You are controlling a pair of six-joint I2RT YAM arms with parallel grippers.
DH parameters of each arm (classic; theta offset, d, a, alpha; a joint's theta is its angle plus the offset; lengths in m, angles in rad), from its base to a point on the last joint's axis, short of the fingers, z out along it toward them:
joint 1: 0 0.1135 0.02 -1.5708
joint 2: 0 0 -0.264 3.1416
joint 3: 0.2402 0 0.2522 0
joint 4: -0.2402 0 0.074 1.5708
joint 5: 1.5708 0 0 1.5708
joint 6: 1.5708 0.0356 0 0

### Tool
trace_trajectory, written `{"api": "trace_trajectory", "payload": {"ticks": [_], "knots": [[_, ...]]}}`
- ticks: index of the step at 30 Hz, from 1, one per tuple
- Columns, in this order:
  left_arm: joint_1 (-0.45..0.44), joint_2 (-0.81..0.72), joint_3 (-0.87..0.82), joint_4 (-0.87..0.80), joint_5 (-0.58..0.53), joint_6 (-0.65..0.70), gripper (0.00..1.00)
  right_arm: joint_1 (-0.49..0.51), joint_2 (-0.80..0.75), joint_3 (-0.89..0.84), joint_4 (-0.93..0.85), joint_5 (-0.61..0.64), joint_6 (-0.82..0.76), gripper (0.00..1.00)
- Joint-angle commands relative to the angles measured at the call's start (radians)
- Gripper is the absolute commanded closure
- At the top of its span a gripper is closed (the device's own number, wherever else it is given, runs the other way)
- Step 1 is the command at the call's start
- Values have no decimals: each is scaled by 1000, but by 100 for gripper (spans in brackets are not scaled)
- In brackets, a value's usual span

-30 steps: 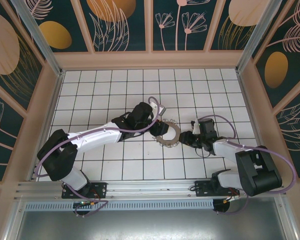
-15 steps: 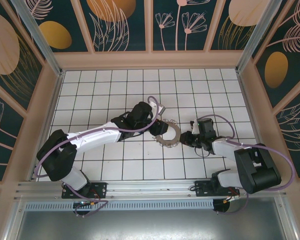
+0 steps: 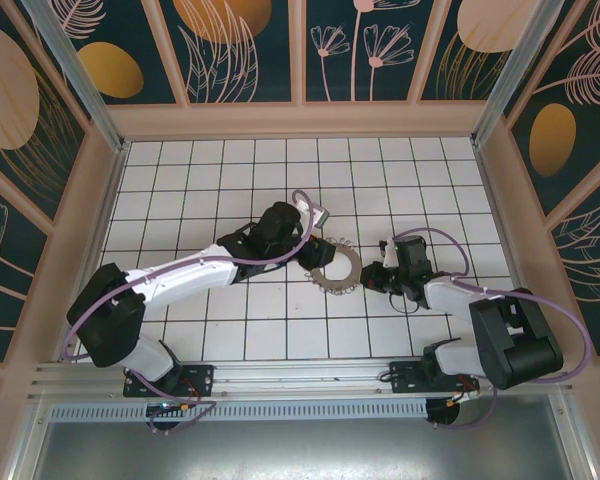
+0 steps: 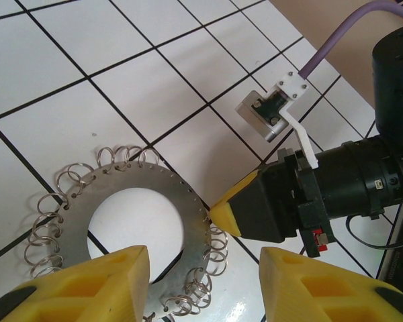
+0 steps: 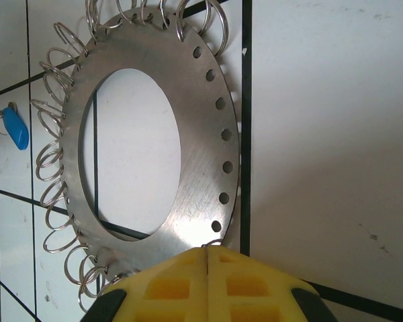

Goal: Put the keys on the keyring

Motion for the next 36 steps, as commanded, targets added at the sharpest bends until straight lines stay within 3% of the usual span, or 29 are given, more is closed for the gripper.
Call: {"api": "trace_trajectory", "payload": {"ticks": [1,8,14,24,31,32,33,34,36], "knots": [[9,-52,-24,-7,-22,-13,55,28,-49,38,-18,33,-52,100],[9,-112,-75,15,-57,-15,54,81,-89,53,-8,50,-92,100],[9,-176,-124,32,-63,-14,54,104,-95,61,15,-30,-149,100],[9,-393,-264,135,14,64,50,161,-320,83,82,-136,-363,100],[9,-596,-405,235,-29,153,32,205,-358,23,311,-279,-377,100],[9,-622,-423,242,-36,160,27,219,-360,19,332,-285,-382,100],[9,-649,-441,247,-42,169,15,226,-359,19,356,-297,-390,100],[9,-670,-453,252,-28,179,12,247,-359,19,377,-312,-398,100],[9,-685,-465,267,17,186,11,271,-354,19,409,-334,-418,100]]}}
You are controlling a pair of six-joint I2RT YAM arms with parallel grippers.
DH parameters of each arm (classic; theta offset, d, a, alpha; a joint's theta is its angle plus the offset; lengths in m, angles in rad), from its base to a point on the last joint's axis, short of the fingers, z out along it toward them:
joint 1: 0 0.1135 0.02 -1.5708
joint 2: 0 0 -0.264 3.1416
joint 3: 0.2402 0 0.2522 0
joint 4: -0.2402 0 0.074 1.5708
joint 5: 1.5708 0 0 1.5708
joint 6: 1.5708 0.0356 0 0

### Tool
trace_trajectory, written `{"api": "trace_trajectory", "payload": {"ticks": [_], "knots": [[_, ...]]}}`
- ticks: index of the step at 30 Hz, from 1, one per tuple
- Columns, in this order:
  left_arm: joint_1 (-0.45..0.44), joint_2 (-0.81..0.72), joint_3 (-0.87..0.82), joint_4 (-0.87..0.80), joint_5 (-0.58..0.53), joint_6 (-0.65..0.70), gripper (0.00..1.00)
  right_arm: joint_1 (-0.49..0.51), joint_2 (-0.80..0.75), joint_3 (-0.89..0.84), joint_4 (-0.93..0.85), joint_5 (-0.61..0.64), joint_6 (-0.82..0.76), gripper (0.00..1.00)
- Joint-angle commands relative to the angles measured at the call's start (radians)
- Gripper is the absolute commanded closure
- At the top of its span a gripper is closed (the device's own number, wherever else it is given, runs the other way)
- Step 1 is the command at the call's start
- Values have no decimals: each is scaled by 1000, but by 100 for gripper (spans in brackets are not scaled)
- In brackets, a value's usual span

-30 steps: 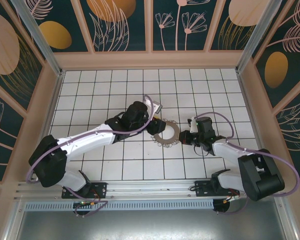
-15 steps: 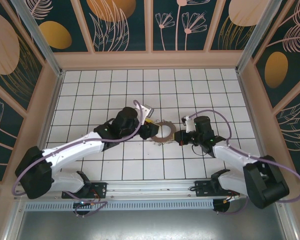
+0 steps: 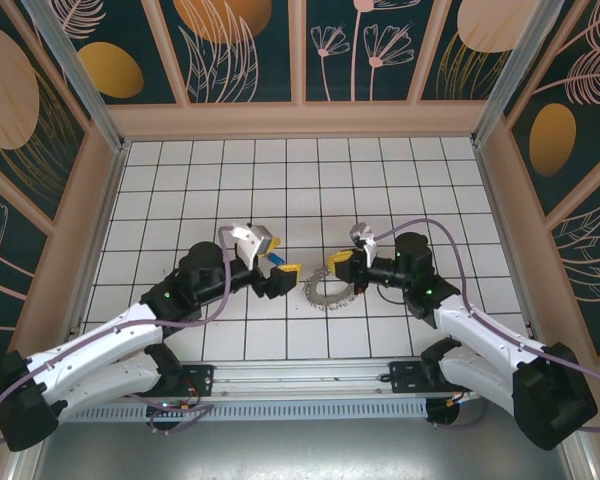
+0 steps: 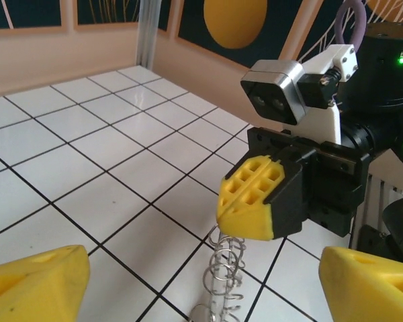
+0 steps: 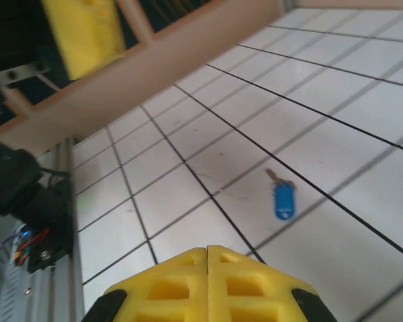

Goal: Put the keys on the keyring

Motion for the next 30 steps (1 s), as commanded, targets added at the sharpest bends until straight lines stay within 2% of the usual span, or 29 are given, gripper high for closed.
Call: {"api": "trace_trajectory", "payload": {"ticks": [1,7,16,21,30], "knots": [[5,-20,-19,85,64,48,12,38,-10,-4,167,-87,-59,100],[5,-2,-16,94,147,59,26,60,-15,3,270,-178,-60,100],[5,-26,-22,129,336,111,37,72,20,26,463,-310,20,100],[5,-10,-31,130,331,146,40,79,35,42,474,-329,13,100],[5,43,-21,125,353,160,56,95,41,39,515,-353,27,100]]}}
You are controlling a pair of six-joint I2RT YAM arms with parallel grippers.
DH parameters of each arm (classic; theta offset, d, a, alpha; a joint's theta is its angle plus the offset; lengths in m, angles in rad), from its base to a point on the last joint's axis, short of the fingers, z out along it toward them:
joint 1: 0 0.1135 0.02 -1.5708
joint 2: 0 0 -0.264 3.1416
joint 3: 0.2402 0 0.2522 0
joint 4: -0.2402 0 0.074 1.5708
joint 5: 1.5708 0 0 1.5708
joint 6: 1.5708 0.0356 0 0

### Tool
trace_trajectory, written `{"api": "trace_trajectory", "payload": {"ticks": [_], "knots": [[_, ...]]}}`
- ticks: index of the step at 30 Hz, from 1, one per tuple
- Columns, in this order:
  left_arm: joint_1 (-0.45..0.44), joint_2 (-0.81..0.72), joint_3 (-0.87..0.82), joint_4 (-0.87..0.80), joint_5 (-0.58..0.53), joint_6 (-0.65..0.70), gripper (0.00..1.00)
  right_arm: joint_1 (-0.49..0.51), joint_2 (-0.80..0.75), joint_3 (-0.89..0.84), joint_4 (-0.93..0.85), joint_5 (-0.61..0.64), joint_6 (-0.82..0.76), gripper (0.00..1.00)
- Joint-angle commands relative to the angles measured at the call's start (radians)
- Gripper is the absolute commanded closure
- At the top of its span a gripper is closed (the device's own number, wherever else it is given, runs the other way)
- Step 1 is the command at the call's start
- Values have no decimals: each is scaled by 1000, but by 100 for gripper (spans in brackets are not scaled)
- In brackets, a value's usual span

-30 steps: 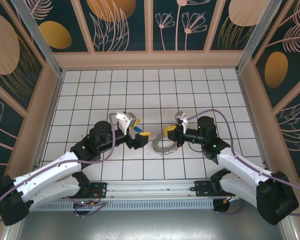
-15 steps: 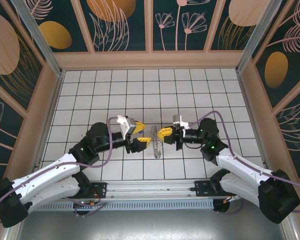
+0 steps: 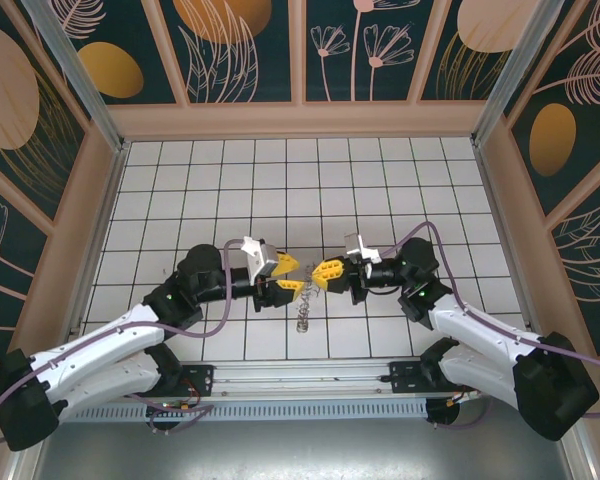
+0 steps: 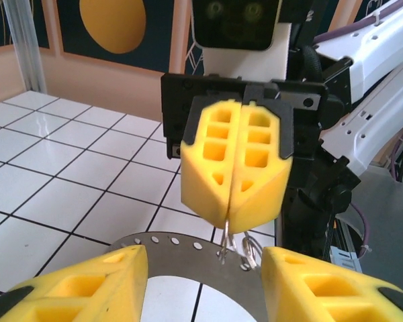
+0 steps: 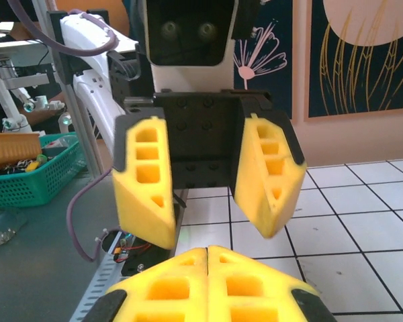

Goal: Put the keys on the keyring

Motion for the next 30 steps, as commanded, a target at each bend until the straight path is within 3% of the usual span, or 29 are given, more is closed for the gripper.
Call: {"api": "trace_trajectory", "payload": {"ticks": [1,10,16,23,28,29,30], "knots": [[4,14,1,35,39,22,57,17,3,39,80,-32,6,100],[3,48,13,38,77,20,65,28,30,52,82,-32,-10,100],[3,54,12,46,70,16,75,42,40,61,75,-32,-16,100],[3,56,6,60,78,3,100,57,44,67,32,-26,-43,100],[3,33,4,48,52,9,100,64,31,81,-40,15,-82,100],[3,22,3,39,36,13,100,64,23,82,-53,28,-85,94],[3,13,5,25,18,20,100,63,13,80,-68,49,-83,80]]}}
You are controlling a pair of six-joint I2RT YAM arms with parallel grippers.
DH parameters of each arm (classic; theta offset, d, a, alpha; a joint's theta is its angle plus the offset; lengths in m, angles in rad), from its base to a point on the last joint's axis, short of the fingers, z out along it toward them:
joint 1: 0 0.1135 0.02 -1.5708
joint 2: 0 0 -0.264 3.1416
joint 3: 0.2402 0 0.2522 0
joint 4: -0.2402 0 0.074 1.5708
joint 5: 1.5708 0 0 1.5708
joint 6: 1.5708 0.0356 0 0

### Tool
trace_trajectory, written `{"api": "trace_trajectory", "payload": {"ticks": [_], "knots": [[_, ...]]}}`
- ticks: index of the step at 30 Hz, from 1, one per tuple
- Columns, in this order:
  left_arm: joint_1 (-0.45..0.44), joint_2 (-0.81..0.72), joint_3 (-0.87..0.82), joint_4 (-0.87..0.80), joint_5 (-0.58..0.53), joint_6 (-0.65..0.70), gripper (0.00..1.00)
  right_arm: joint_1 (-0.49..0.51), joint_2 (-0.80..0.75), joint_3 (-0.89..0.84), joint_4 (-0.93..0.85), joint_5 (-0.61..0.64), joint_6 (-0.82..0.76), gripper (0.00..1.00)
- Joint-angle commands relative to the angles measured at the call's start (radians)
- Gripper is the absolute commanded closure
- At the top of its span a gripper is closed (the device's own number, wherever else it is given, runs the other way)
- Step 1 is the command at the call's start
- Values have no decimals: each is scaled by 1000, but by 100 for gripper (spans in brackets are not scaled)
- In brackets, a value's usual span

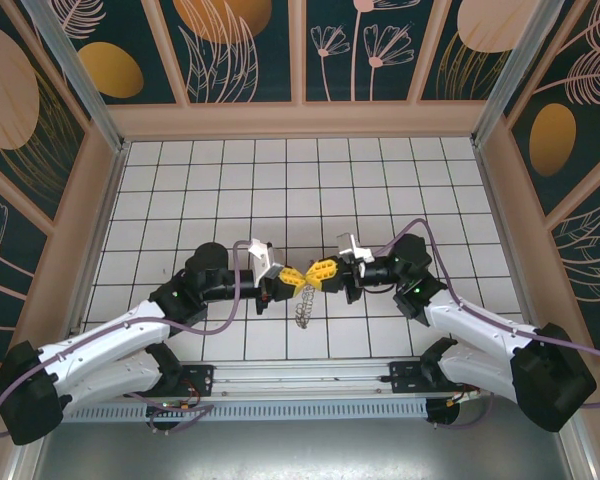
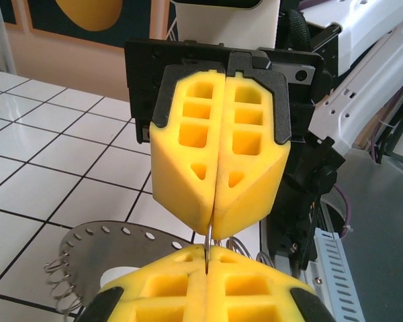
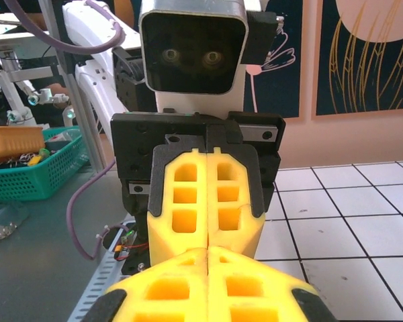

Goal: Put the keys on the keyring

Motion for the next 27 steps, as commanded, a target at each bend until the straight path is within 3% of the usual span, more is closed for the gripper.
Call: {"api": "trace_trajectory", "payload": {"ticks": [1,3,7,13,21,27], "knots": [[2,-38,5,17,-52,17,100,23,-41,33,-34,49,-31,71],[2,-56,3,1,-68,25,100,23,-84,13,-62,97,-30,56],[2,-82,-5,-15,-78,30,100,23,-178,1,-198,171,-69,48],[1,-86,8,-45,-86,40,100,25,-200,36,-315,205,-117,53],[-9,-119,17,-87,-102,37,100,32,-107,129,-366,180,-185,72],[-12,-117,19,-92,-97,34,100,56,-61,152,-372,156,-208,72]]}}
